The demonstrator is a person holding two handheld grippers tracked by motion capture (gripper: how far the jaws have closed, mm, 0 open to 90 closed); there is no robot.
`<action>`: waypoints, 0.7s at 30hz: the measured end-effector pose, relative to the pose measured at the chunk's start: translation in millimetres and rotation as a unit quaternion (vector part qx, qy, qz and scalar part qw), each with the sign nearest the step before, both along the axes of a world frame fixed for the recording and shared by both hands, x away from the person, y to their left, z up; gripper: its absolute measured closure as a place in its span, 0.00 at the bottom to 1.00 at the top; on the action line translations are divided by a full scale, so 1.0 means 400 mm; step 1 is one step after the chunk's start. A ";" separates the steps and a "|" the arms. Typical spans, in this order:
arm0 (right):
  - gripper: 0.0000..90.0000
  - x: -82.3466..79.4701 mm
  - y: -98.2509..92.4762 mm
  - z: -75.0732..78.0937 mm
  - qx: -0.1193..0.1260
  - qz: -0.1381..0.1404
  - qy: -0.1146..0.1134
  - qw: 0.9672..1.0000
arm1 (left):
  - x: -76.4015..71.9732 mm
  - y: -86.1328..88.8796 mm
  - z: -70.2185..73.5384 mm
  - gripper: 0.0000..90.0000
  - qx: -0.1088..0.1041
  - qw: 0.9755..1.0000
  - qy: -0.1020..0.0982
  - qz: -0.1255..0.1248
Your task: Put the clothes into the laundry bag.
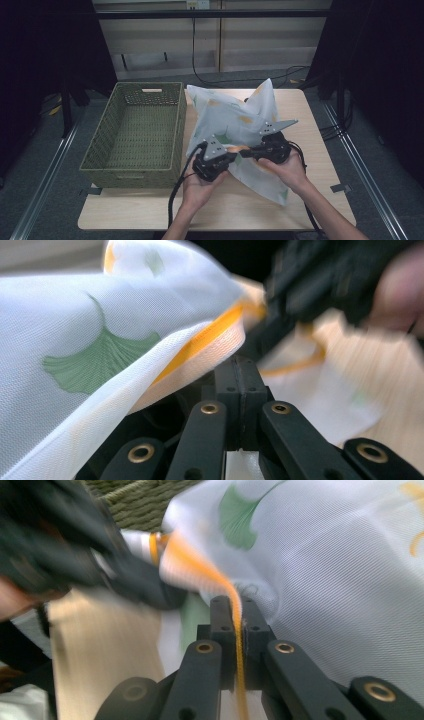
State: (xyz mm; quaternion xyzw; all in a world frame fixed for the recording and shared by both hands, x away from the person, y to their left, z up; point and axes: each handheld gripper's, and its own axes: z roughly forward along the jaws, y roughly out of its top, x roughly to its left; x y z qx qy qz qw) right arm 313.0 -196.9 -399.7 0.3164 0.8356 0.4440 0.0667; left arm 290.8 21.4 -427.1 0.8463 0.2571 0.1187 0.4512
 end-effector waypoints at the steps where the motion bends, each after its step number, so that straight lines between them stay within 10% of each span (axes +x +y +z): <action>1: 0.98 0.001 -0.003 -0.001 0.005 0.001 0.002 1.000 | 0.004 -0.004 -0.030 1.00 -0.003 1.000 0.027 -0.003; 21: 0.99 0.037 0.087 -0.186 -0.090 0.043 0.084 0.992 | -0.076 0.006 -0.139 1.00 -0.034 0.997 0.052 -0.043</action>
